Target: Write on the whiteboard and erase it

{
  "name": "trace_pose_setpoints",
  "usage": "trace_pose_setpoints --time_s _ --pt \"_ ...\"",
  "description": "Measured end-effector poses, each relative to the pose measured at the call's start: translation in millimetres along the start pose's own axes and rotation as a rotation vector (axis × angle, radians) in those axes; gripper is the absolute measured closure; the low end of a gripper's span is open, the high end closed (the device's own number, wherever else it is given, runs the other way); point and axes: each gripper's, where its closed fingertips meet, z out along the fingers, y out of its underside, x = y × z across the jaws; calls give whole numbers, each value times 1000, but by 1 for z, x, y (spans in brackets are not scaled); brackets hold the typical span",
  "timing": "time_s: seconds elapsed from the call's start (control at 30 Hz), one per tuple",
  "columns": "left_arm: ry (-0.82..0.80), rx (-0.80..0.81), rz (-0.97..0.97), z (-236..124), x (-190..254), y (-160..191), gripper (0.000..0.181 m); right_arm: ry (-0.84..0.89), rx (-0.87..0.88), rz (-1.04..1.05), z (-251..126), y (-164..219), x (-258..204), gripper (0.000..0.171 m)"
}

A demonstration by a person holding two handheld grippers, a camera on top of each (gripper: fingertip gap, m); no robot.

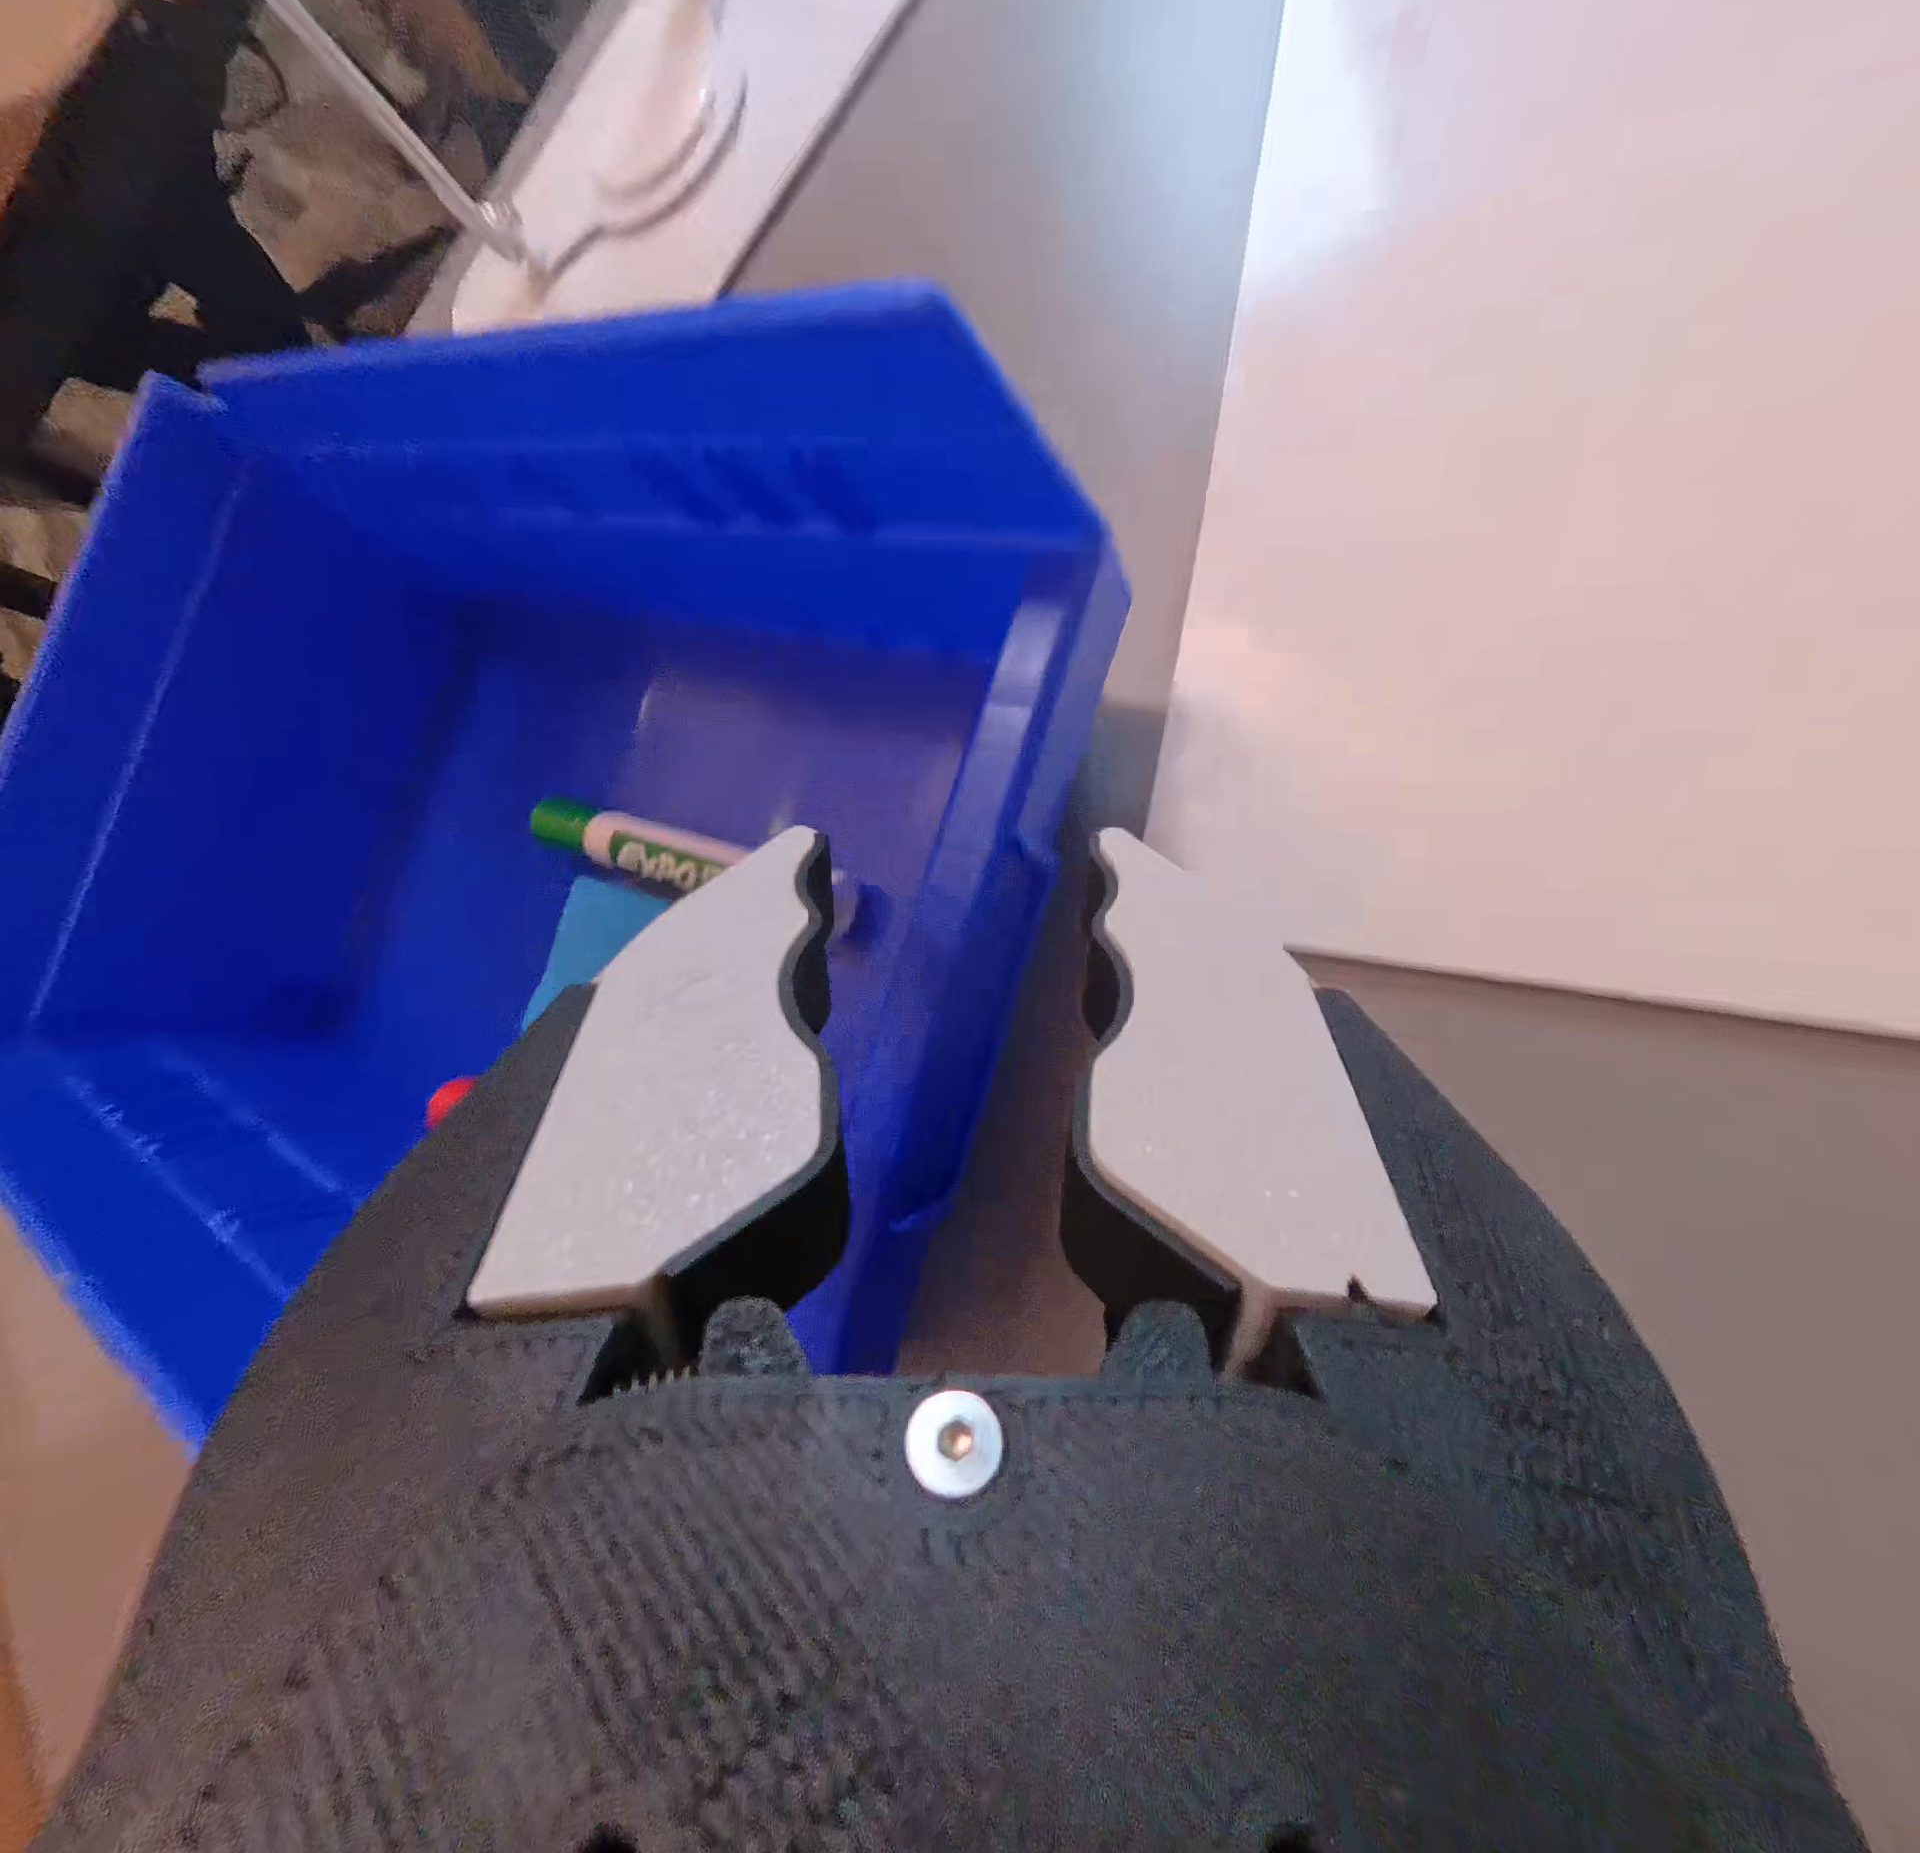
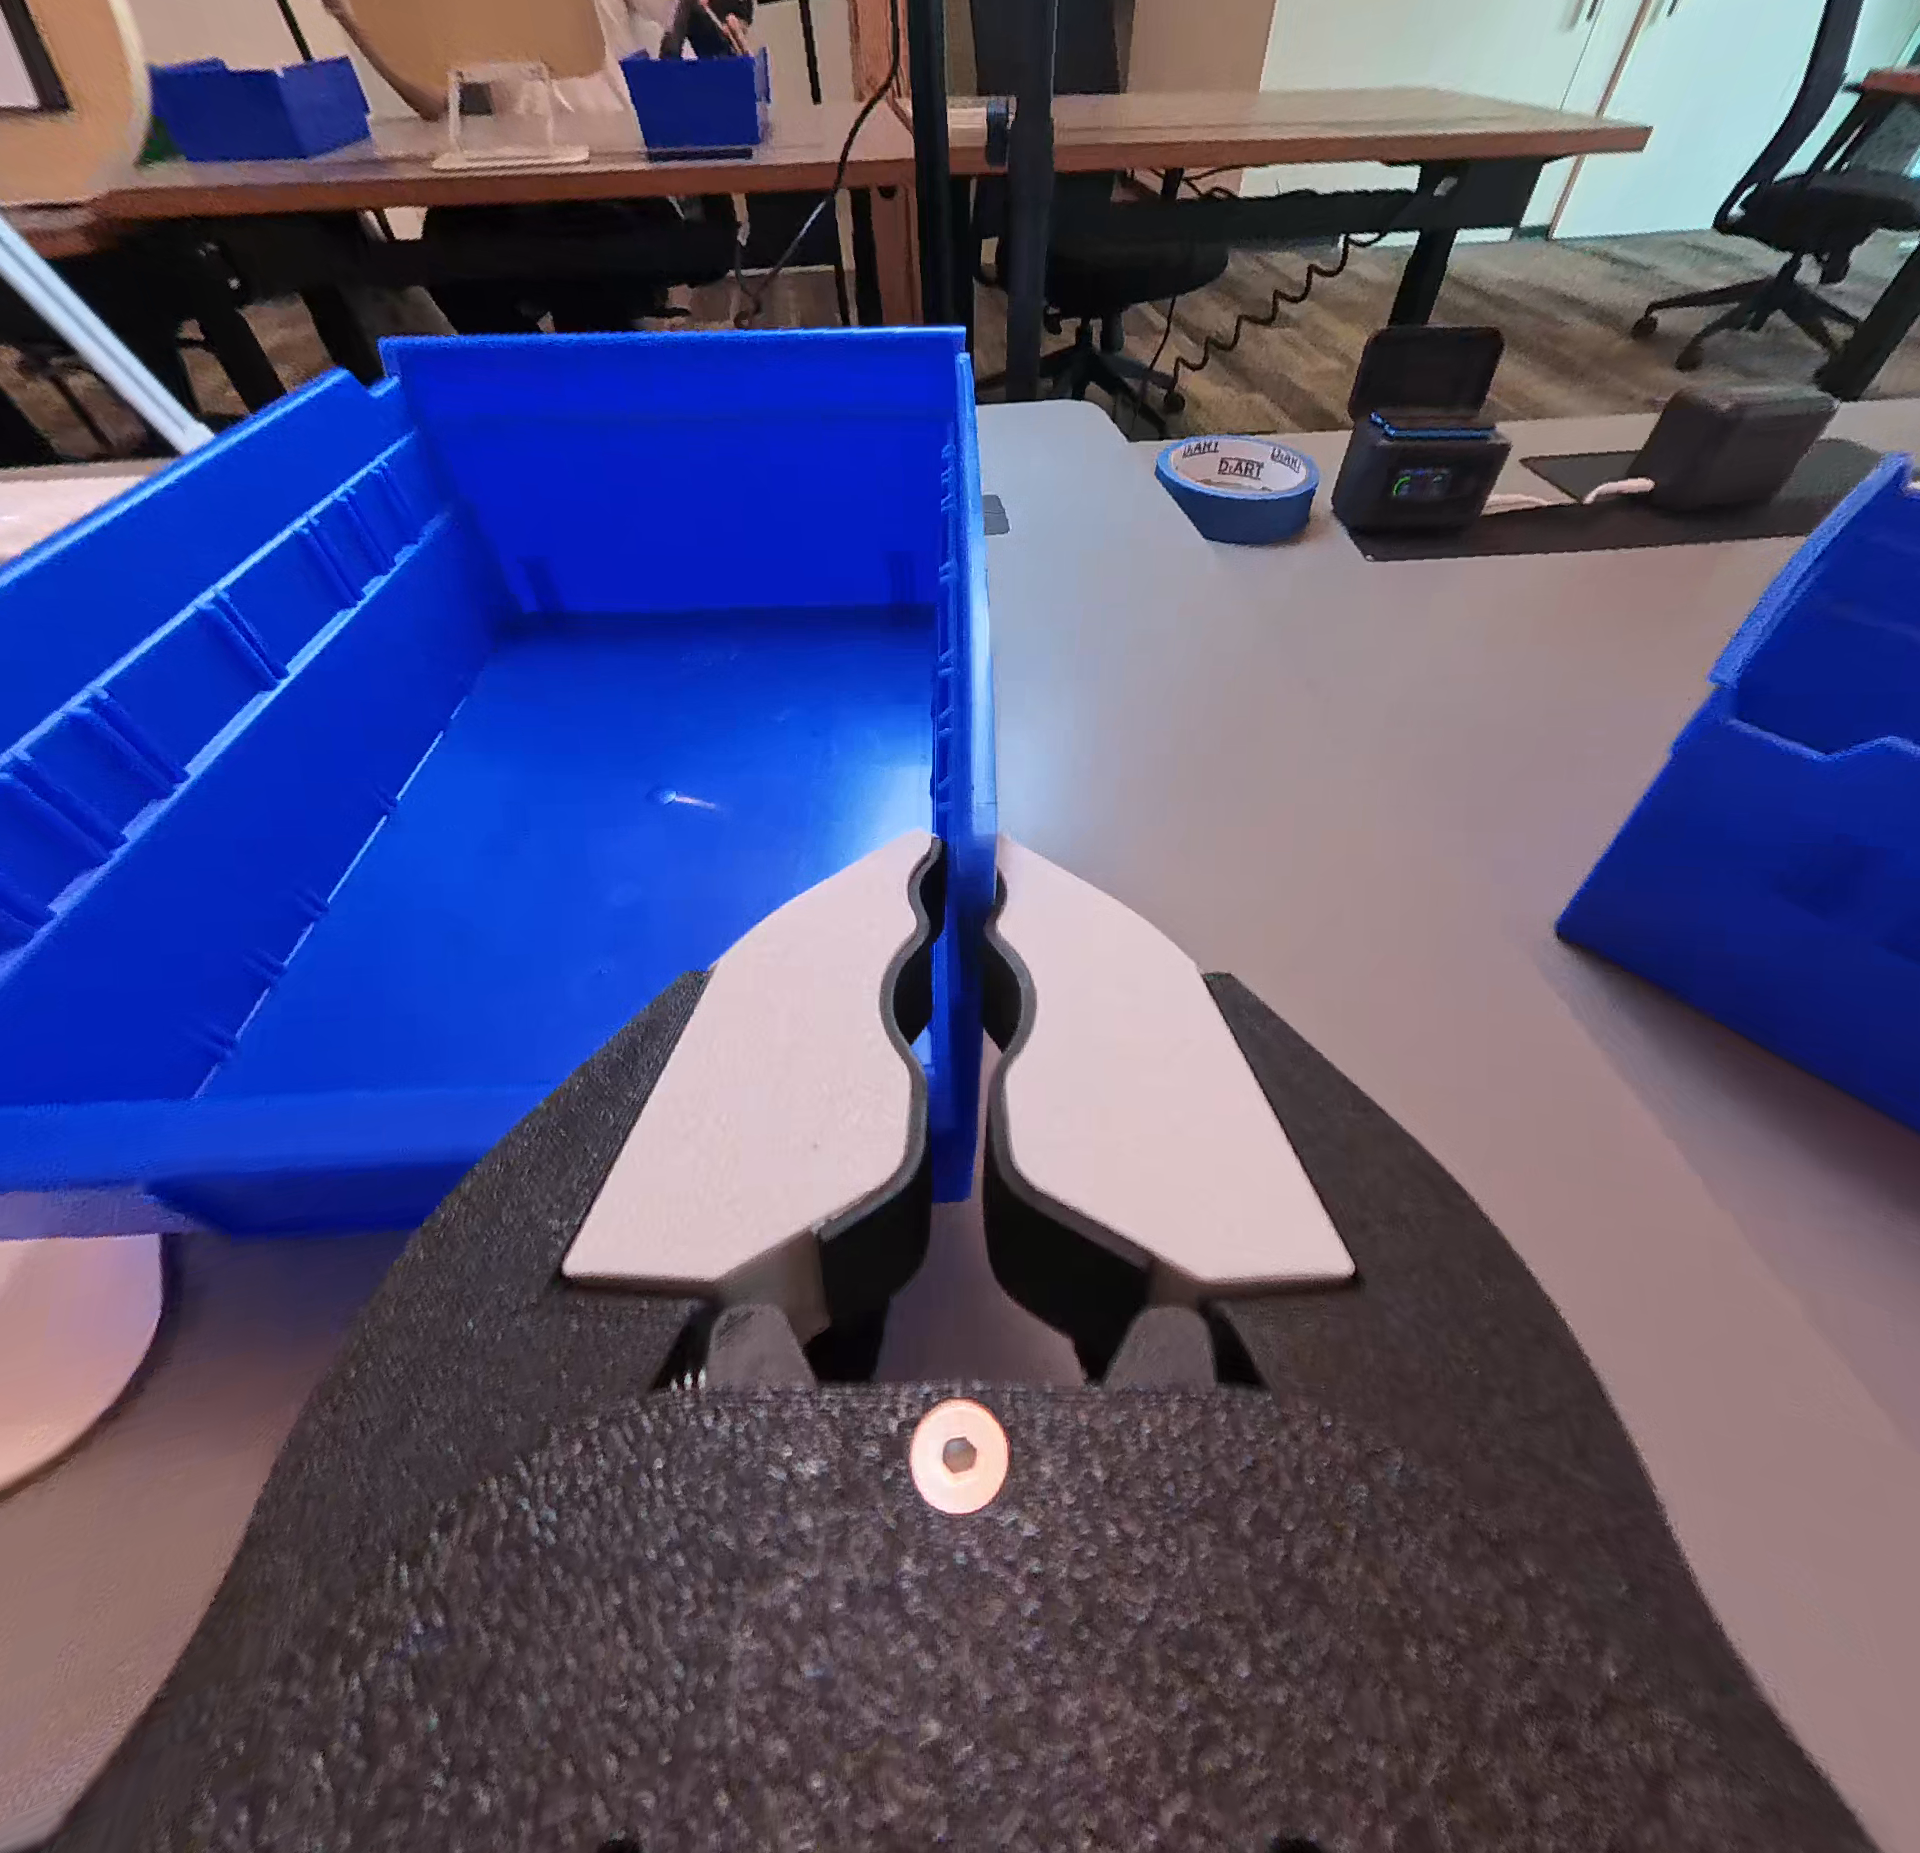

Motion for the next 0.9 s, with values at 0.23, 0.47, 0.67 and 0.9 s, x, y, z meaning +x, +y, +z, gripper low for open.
trace_pose_setpoints --time_s 0.23,0.47,0.67,0.9 --pt "82 -248 153 21 -3 38 128 29 -17 70 24 -3 14 154" --pt "155 -281 116 29 -2 53 146 -257 44 -473 -7 -46 -52 119" --pt "138 -299 67 23 -10 66 147 -546 -370 -916 -9 27 -91 102" --pt "72 -354 14 14 -27 87 148 -555 -489 -1107 21 60 -96 134"
